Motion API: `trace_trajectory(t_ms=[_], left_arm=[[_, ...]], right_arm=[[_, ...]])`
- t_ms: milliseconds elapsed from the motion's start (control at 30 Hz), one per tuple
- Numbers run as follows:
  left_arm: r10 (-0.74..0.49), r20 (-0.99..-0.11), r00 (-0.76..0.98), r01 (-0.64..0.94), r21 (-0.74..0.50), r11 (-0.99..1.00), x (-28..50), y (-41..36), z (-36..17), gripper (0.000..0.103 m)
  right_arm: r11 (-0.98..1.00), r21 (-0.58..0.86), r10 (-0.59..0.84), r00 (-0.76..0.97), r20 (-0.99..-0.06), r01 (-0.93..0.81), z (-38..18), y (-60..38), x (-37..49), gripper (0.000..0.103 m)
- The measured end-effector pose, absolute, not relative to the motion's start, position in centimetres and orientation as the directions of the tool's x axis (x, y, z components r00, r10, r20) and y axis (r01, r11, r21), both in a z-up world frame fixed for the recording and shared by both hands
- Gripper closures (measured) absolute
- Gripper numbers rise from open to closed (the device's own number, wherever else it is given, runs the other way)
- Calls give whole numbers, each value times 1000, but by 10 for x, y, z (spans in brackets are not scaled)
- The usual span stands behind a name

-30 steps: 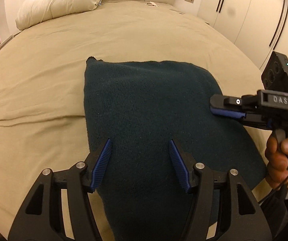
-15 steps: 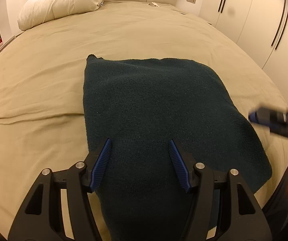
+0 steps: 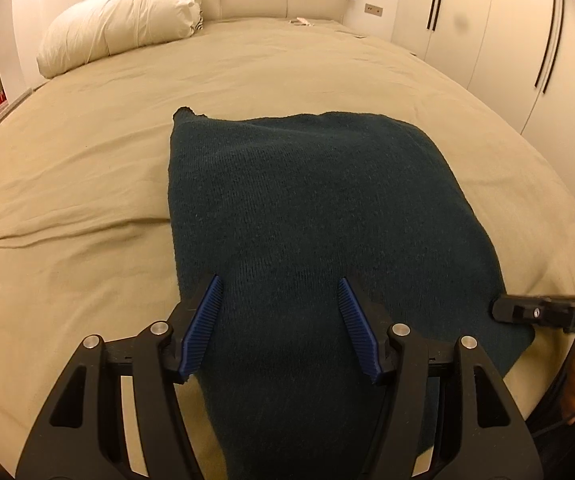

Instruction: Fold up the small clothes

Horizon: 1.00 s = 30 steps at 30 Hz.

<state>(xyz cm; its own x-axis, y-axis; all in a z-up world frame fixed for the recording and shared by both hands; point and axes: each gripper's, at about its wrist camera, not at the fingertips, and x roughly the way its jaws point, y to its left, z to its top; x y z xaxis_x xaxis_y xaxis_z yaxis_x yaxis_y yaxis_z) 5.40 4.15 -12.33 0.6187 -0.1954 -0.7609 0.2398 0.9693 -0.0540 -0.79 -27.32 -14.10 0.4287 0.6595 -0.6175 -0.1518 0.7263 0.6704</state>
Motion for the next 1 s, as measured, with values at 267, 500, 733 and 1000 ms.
trace_trajectory(t_ms=[267, 500, 733, 1000], left_arm=[[-281, -698, 658, 171, -224, 959, 35, 89, -87, 44], [-335, -684, 648, 211, -261, 942, 72, 83, -66, 44], [-354, -756, 550, 185, -303, 935, 88, 72, -107, 44], [-335, -763, 553, 172, -288, 942, 92, 67, -111, 44]], right_arm=[[777, 618, 596, 455, -662, -119, -101, -284, -3, 86], [664, 733, 690, 496, -527, -145, -77, -298, 27, 53], [558, 829, 780, 367, -507, -42, -125, -281, 73, 53], [482, 876, 817, 362, -450, 0, -140, -276, 101, 91]])
